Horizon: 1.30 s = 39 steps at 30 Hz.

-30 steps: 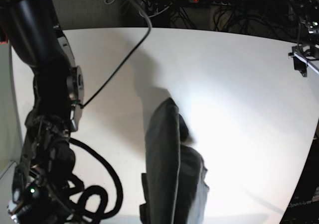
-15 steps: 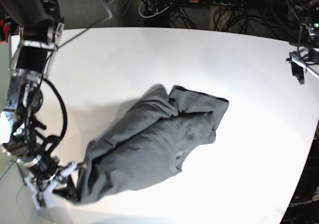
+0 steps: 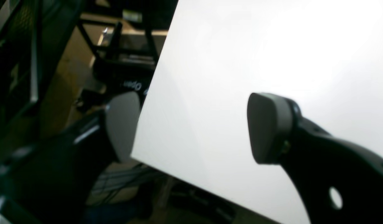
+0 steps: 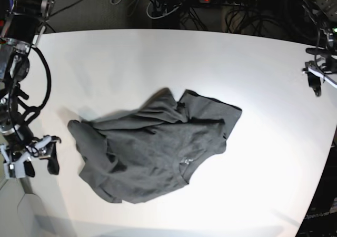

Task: Layout the t-shirt on the table in an organized manner, then fold the t-shirt properly
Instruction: 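Drag the t-shirt with the right gripper and drop it spread out, then move the left gripper to the t-shirt edge nearest it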

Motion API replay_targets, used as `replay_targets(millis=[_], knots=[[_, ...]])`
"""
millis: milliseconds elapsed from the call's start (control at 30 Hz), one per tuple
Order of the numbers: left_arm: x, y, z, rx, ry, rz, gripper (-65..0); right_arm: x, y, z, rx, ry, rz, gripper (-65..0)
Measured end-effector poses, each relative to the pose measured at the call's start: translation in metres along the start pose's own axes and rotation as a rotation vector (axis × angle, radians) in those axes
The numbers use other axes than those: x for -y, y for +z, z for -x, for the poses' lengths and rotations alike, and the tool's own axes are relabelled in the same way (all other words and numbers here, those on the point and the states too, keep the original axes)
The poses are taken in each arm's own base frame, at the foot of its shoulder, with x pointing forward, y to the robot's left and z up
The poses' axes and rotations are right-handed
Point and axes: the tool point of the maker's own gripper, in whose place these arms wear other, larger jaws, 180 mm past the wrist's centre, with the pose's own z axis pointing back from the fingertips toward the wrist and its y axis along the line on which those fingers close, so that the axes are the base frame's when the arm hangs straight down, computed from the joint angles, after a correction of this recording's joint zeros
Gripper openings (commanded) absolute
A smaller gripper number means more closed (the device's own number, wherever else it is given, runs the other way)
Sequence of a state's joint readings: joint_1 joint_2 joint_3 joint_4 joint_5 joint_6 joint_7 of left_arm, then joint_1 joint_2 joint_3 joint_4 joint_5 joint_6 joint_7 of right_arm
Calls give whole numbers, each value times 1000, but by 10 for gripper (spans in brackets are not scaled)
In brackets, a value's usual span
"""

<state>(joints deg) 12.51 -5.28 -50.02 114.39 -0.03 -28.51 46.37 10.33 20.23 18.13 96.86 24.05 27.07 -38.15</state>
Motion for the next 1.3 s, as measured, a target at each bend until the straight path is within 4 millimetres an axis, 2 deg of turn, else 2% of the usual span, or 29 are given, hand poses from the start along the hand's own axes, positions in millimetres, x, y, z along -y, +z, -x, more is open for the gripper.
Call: replay_targets(millis=[100,200,300,400,500,667,833,933,1033,1200,1300], knots=[[22,-3,-8,21,33,71,-121,-4,13,5,10,-8,21,-191],[62,-6,-30,96,47,203,-121,-31,26,24,-23,-9,-28,-191],[98,-9,-50,140,62,310,-121,-43,36,31,-28,-11,-39,-191],[130,-22,-64,156,120,385,-121,-52,41,47,-58,-38,-51,-191],[170,-37,-59,104,190,483,-121,-55,50,68,-112,-48,-51,-191],[201,-67,-40,3,290,538,-121,-59,61,93,-178,-59,-56,-191],[230,-84,-23,-49,345,590,-121,-60,66,102,-204,-61,-58,-191],[258,-82,-18,-56,322,655,-121,-59,67,102,-202,-58,-58,-191],[268,-81,-16,-62,325,679,-121,-60,68,104,-211,-58,-58,-191],[263,-82,-9,-75,326,663,-121,-60,67,103,-207,-58,-58,-191],[261,-77,2,-93,317,657,-121,-60,67,102,-204,-59,-59,-191]])
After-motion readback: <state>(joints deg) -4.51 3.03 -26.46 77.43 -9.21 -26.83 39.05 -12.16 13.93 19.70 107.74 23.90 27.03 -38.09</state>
